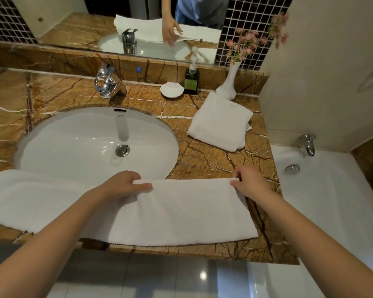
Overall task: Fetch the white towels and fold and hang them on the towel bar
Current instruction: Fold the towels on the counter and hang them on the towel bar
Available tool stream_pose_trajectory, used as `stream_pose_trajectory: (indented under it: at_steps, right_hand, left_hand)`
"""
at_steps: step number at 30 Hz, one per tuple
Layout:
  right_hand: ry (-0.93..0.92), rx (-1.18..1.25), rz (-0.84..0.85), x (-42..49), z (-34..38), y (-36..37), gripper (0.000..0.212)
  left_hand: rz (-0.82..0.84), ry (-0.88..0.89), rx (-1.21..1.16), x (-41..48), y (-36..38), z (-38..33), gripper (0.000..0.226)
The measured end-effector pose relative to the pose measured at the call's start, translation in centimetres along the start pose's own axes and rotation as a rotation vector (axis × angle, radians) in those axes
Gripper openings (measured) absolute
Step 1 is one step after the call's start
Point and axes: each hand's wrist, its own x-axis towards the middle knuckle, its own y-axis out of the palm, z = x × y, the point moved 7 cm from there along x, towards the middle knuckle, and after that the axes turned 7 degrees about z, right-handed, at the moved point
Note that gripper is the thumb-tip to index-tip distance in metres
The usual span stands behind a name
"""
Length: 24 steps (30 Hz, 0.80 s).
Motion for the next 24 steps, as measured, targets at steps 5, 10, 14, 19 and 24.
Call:
stream_pose_trajectory:
  at_steps: [5,10,14,19,24]
  right_hand:
    - [-0.015,0.025,-0.009,-0.3,-1.0,-0.2,0.008]
    - [0.083,-0.028,-0.025,-0.8,-5.5,-2.3,0.012]
    - [0.138,-0.037,-0.036,-0.4,-6.9,-2.8,0.012]
    - [0.276,-0.204,-0.035,-0.3,-6.5,-2.8,0.009]
    - [-0.072,-0.351,-0.19,-0.4,3.2,-2.5,0.029]
  left_hand:
    - [0.009,0.028,-0.028,0.0,-0.9,0.0,0.052]
    - [0.056,0.1,0.122,0.6,-0.5,-1.1,0.053]
    - [0.005,0.092,0.256,0.9,-0.2,-1.8,0.035]
    - [-0.085,0.067,0.25,0.0,-1.2,-1.1,0.062]
    - [-0.065,0.124,0.202,-0.8,-1.1,-1.2,0.069]
